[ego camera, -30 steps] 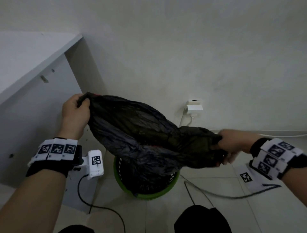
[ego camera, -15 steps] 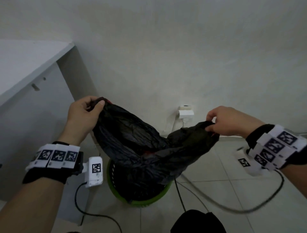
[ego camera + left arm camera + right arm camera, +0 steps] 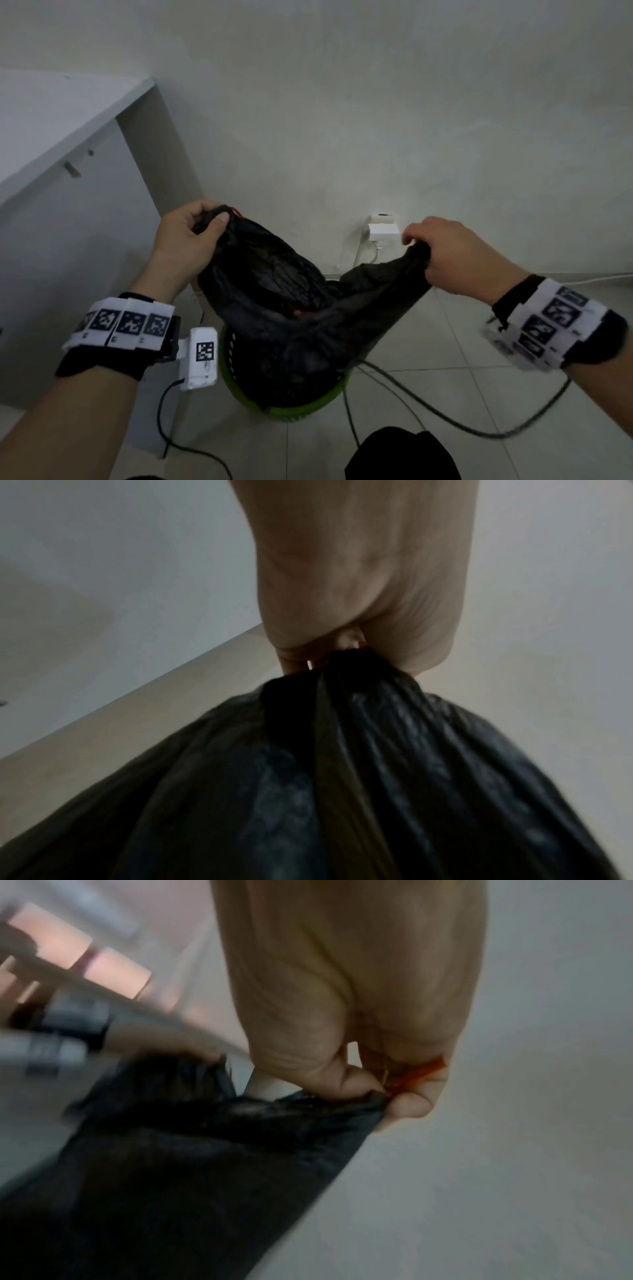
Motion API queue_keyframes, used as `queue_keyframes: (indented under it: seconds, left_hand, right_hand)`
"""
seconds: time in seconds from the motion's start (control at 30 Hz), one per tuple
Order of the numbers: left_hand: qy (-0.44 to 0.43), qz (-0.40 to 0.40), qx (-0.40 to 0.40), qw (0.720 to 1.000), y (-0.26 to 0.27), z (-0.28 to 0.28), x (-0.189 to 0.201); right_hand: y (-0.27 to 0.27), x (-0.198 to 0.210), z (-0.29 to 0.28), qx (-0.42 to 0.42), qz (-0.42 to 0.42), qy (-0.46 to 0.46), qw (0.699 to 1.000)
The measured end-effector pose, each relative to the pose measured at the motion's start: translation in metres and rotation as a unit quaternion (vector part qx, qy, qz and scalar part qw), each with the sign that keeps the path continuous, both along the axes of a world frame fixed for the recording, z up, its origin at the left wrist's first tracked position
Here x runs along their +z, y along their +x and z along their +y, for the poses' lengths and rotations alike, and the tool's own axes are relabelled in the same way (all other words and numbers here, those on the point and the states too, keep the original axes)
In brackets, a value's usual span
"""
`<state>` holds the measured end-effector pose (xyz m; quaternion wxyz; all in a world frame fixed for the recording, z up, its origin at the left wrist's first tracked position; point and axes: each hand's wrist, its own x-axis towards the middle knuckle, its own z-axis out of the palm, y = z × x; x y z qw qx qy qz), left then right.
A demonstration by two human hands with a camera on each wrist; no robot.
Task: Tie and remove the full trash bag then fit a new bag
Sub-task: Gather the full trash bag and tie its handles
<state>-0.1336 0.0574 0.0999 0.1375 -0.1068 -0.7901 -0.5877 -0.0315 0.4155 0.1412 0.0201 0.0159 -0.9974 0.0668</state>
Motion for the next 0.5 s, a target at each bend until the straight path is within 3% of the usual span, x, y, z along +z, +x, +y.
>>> queue_keyframes:
  seconds: [0.07, 0.2, 0.33, 0.4, 0.43, 0.47, 0.5]
  left_hand:
    - [0.009, 0.009, 0.011, 1.000, 0.000, -0.003, 0.004]
    - [0.011, 0.022, 0.021, 0.999, -0.001, -0.005, 0.006]
    - [0.033, 0.004, 0.016, 0.999, -0.001, -0.008, 0.004]
    - [0.063, -0.013, 0.003, 0.998, 0.003, -0.007, 0.006]
    - [0.073, -0.029, -0.001, 0.997, 0.005, -0.006, 0.008]
    - [0.083, -0.052, -0.002, 0.995, 0.007, -0.006, 0.012]
    - [0.095, -0.081, -0.001, 0.992, 0.008, -0.006, 0.015]
  right_hand:
    - [0.002, -0.001, 0.019, -0.032, -0.022, 0.167, 0.985]
    - [0.008, 0.007, 0.042, -0.119, -0.094, 0.290, 0.945]
    - [-0.004, 0.041, 0.054, -0.190, -0.087, 0.265, 0.941]
    - [-0.012, 0.061, 0.057, -0.224, -0.092, 0.152, 0.958]
    - [-0.016, 0.071, 0.051, -0.229, -0.080, 0.012, 0.970]
    - [-0.019, 0.077, 0.043, -0.234, -0.051, -0.188, 0.952]
    - [-0.020, 0.083, 0.031, -0.226, -0.029, -0.376, 0.898]
